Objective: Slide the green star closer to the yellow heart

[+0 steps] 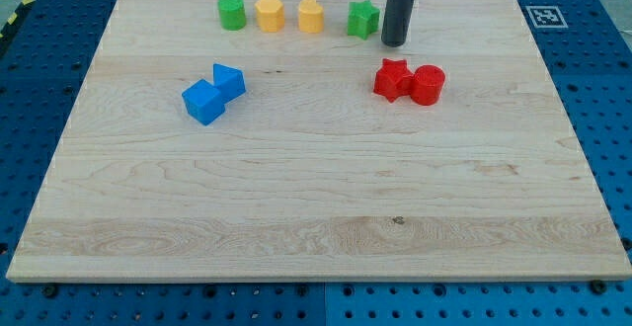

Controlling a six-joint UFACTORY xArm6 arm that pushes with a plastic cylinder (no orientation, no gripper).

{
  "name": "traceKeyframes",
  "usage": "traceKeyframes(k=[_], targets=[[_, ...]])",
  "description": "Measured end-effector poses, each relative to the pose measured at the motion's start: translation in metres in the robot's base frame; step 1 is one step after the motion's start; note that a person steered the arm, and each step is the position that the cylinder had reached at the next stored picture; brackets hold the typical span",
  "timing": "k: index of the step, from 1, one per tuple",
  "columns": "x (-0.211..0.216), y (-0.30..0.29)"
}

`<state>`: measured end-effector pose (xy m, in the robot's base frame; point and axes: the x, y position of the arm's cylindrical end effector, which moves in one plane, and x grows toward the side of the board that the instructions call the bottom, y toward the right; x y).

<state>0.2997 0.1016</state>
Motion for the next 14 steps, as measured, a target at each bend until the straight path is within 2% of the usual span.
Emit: traceKeyframes(k=[2,3,5,7,11,14], targets=[[-0.046,0.056],[-0.057,0.060],[-0.057,-0.017],[-0.057,-0.034],[-0.028,-0.039],[0.003,-0.065]])
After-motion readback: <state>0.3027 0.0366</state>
